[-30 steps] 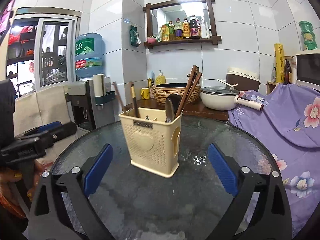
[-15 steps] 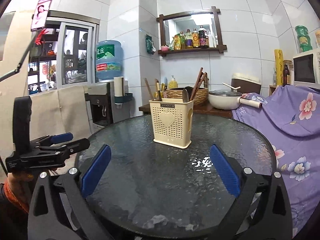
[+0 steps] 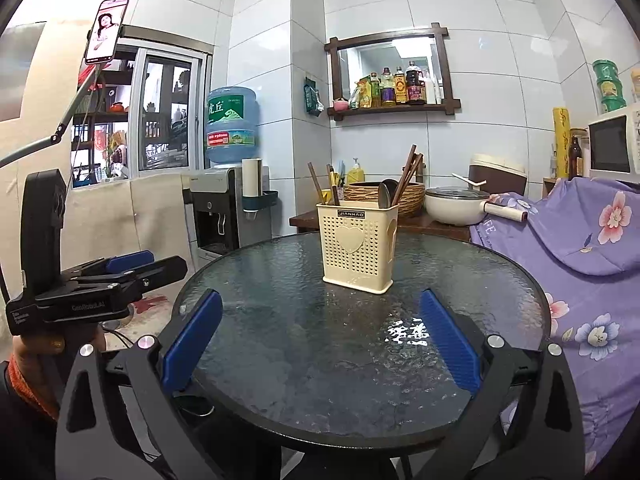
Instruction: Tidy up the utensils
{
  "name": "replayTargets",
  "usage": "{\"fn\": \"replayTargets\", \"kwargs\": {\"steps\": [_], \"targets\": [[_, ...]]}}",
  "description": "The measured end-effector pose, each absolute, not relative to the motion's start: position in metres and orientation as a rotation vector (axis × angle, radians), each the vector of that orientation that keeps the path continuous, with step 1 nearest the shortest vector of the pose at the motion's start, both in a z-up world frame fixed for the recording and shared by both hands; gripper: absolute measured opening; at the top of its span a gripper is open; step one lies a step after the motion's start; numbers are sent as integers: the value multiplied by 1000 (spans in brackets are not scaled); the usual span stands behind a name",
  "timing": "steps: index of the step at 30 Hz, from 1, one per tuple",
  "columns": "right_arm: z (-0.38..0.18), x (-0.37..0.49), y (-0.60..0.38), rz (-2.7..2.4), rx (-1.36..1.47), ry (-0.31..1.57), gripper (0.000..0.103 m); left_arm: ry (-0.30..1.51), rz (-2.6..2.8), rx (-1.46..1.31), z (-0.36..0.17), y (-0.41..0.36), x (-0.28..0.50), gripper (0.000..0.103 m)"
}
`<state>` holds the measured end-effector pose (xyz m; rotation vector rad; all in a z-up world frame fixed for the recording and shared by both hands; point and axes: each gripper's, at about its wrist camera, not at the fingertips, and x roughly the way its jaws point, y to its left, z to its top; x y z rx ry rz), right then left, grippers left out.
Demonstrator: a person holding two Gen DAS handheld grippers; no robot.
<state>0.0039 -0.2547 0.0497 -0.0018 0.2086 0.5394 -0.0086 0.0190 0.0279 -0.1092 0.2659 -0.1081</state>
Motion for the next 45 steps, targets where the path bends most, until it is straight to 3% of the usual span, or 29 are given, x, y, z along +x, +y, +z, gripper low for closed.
{"fn": "replayTargets", "kwargs": {"steps": [45], "targets": [[43, 13, -258, 541, 2, 236, 97, 290, -139, -134, 25, 25, -7, 97]]}}
